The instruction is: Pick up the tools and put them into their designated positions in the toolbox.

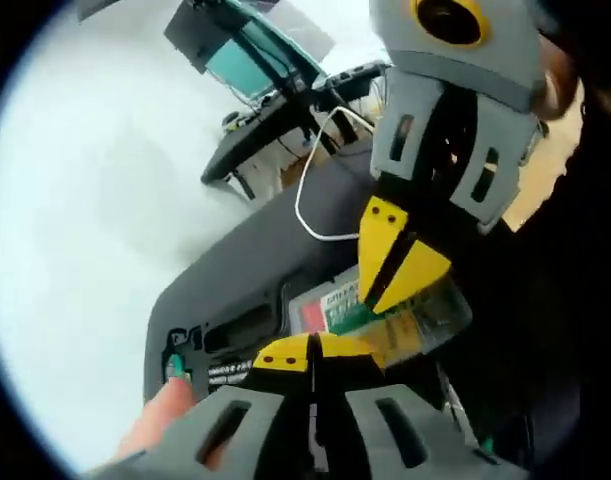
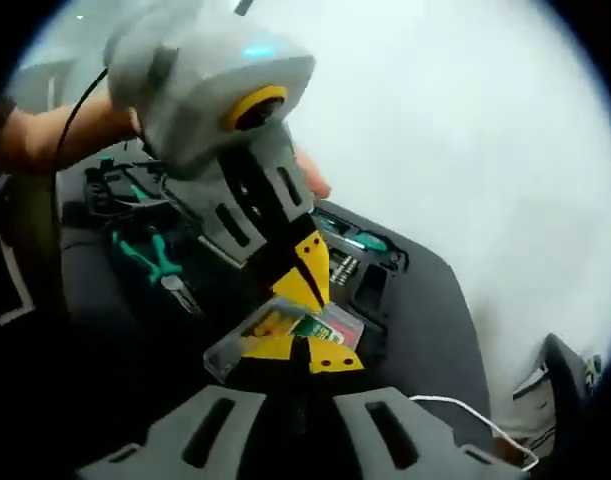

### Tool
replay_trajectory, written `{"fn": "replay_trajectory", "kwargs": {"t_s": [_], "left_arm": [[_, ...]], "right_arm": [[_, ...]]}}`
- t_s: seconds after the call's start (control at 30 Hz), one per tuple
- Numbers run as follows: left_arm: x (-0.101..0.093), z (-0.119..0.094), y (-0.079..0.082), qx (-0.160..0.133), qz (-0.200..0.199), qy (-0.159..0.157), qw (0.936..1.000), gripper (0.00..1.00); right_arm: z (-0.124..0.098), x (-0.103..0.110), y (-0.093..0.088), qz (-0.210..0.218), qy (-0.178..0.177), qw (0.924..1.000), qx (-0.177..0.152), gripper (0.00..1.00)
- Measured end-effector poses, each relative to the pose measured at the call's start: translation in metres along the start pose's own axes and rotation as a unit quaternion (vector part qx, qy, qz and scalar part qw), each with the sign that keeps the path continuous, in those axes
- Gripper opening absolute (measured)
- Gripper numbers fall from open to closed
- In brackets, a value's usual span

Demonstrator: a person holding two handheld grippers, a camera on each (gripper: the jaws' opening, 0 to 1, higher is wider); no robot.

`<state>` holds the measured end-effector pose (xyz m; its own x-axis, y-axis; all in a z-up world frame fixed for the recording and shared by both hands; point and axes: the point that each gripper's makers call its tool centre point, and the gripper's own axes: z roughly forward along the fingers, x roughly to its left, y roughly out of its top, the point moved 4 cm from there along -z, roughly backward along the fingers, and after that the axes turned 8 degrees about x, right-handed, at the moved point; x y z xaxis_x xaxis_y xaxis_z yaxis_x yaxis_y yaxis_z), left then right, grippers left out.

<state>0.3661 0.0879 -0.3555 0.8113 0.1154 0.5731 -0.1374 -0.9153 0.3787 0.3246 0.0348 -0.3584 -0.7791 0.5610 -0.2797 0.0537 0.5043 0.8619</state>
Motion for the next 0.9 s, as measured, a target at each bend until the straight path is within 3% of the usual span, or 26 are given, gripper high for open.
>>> {"fn": "replay_trajectory", "kwargs": {"t_s": [0.03,0.07,0.13,0.17,0.2,0.23,0.3,0.37,0.4,0.47,0.53,0.63,0.67,0.7,0.73,0.77,0.83,0.87,0.9], "left_arm": [[0.0,-0.005,-0.003,0.0,0.0,-0.006,1.0,0.0],[-0.005,-0.01,-0.005,-0.006,0.008,-0.033,0.9994,0.0],[-0.013,-0.01,-0.001,-0.041,-0.013,-0.066,0.9969,0.0],[-0.017,-0.009,-0.002,-0.043,-0.007,-0.078,0.996,0.0],[-0.022,-0.004,-0.004,-0.038,-0.009,-0.083,0.9958,0.0],[-0.025,-0.002,-0.007,-0.028,-0.004,-0.083,0.9961,0.0],[-0.023,-0.002,-0.001,-0.046,0.005,-0.07,0.9964,0.0],[-0.025,0.0,-0.002,-0.044,-0.006,-0.07,0.9965,0.0],[-0.025,-0.002,-0.003,-0.043,0.032,-0.07,0.9961,0.0],[-0.022,0.0,-0.003,-0.047,0.015,-0.076,0.9959,0.0],[-0.019,0.004,-0.005,-0.054,-0.002,-0.074,0.9958,0.0],[-0.016,0.013,0.0,-0.091,-0.037,-0.072,0.9925,0.0],[-0.015,0.012,0.001,-0.093,-0.054,-0.083,0.9907,0.0],[-0.005,0.012,-0.004,-0.066,-0.065,-0.069,0.9933,0.0],[0.003,0.011,-0.016,-0.021,-0.068,-0.045,0.9965,0.0],[0.008,0.008,-0.026,-0.01,-0.099,-0.041,0.9942,0.0],[0.001,0.006,-0.026,-0.042,-0.11,-0.079,0.9898,0.0],[-0.001,0.006,-0.022,-0.061,-0.12,-0.079,0.9878,0.0],[-0.004,0.007,-0.02,-0.066,-0.099,-0.076,0.99,0.0]], "right_arm": [[-0.001,0.011,0.005,0.014,0.017,0.9998,-0.005,0.05],[-0.001,0.016,0.007,0.011,0.014,0.9998,-0.005,0.06],[0.007,0.019,0.004,-0.027,-0.009,0.9994,0.018,0.06],[0.01,0.017,0.002,-0.047,-0.024,0.9982,0.029,0.07],[0.017,0.016,-0.001,-0.063,-0.04,0.9965,0.039,0.07],[0.018,0.017,-0.001,-0.051,-0.045,0.997,0.036,0.07],[0.02,0.021,-0.002,-0.06,-0.048,0.9955,0.055,0.05],[0.021,0.032,-0.001,-0.119,-0.033,0.9895,0.075,0.0],[0.02,0.03,0.001,-0.133,-0.055,0.9862,0.081,0.0],[0.023,0.03,0.002,-0.156,-0.063,0.9808,0.099,0.0],[0.027,0.027,0.004,-0.145,-0.062,0.9824,0.1,0.0],[0.025,0.021,0.003,-0.036,-0.018,0.9955,0.085,0.0],[0.021,0.017,0.002,-0.025,0.013,0.996,0.085,0.0],[0.016,0.003,0.0,0.005,-0.014,0.9957,0.091,0.0],[0.006,-0.02,0.004,0.008,-0.078,0.9947,0.067,0.0],[0.002,-0.025,0.007,-0.017,-0.085,0.9953,0.043,0.0],[0.001,-0.013,0.003,0.01,-0.042,0.9977,0.052,0.0],[0.005,-0.003,-0.002,0.016,-0.017,0.9979,0.06,0.0],[0.007,0.001,-0.006,0.007,-0.014,0.9976,0.068,0.0]]}}
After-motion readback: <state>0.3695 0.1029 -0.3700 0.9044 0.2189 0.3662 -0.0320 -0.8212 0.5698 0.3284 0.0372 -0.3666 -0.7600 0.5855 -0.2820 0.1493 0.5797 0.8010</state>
